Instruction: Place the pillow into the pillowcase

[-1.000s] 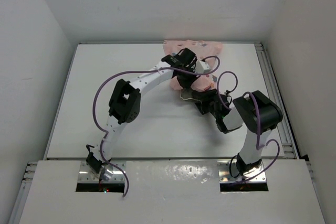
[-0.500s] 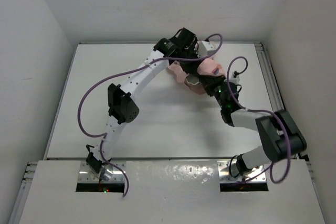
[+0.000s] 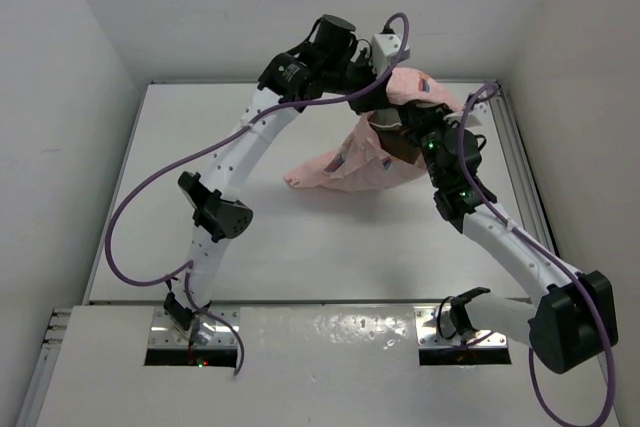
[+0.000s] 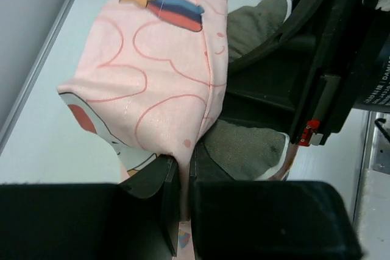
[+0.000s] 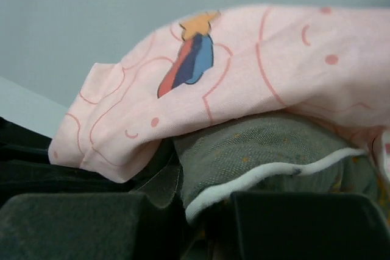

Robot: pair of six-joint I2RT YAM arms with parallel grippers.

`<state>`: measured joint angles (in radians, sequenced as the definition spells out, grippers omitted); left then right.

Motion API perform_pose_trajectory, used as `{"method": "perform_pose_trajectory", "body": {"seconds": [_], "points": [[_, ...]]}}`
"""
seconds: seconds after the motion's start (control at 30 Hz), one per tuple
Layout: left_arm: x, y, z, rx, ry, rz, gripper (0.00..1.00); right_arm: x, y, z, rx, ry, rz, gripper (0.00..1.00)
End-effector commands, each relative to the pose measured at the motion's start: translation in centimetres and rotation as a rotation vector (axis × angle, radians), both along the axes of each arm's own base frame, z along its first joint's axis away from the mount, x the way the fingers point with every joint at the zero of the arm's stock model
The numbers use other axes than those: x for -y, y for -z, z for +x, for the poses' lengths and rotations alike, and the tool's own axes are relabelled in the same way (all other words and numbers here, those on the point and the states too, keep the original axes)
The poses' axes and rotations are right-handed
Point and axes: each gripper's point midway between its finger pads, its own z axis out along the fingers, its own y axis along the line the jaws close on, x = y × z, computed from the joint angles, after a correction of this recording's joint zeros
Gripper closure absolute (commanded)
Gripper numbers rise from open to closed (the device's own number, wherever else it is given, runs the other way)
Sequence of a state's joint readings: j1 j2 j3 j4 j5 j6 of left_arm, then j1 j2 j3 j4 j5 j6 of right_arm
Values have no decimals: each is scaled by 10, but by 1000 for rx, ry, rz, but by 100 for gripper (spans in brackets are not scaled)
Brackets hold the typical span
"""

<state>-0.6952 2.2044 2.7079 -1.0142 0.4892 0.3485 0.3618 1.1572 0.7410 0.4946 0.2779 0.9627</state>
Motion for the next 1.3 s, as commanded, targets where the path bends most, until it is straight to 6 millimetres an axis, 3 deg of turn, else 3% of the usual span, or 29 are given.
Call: {"method": "perform_pose_trajectory", "body": {"seconds": [0.0, 0.17, 0.33, 0.5, 0.57, 0.67, 0.7, 0.77, 0.87, 0.93, 1.0, 1.1, 1.13, 1.2, 1.27], "points": [[3, -115, -49, 164, 125, -254, 100, 12, 15, 0, -44, 61, -80, 100], [2, -119, -51, 174, 103, -254, 100, 13, 31, -4, -112, 71, -161, 100], [0, -119, -47, 191, 78, -246, 100, 23, 68, -21, -190, 94, -177, 100], [2, -104, -38, 181, 57, -212, 100, 17, 87, -31, -219, 55, -177, 100], [3, -94, -33, 187, 56, -184, 94, 8, 97, -33, -241, 27, -183, 100], [5, -52, -12, 158, 1, -99, 93, -2, 108, -36, -259, 2, -175, 100], [7, -23, -6, 122, -10, -52, 93, -5, 110, -36, -261, -1, -156, 100], [5, 16, 4, 88, -45, 25, 83, -11, 118, -38, -271, -12, -143, 100], [2, 53, 8, 54, -52, 97, 69, -16, 135, -42, -308, -23, -145, 100], [0, 67, 12, 51, -67, 124, 50, -17, 145, -44, -331, -28, -145, 100], [-3, 87, 20, 69, -85, 168, 46, -20, 150, -45, -345, -30, -106, 100], [-12, 122, 28, 51, -140, 235, 57, -23, 157, -48, -353, -41, -76, 100], [-13, 127, 27, 42, -136, 246, 67, -25, 158, -49, -357, -48, -81, 100], [-11, 137, 18, 8, -92, 254, 77, -25, 160, -50, -364, -47, -86, 100], [-9, 139, 8, -23, -48, 251, 98, -25, 164, -52, -373, -48, -87, 100]]}}
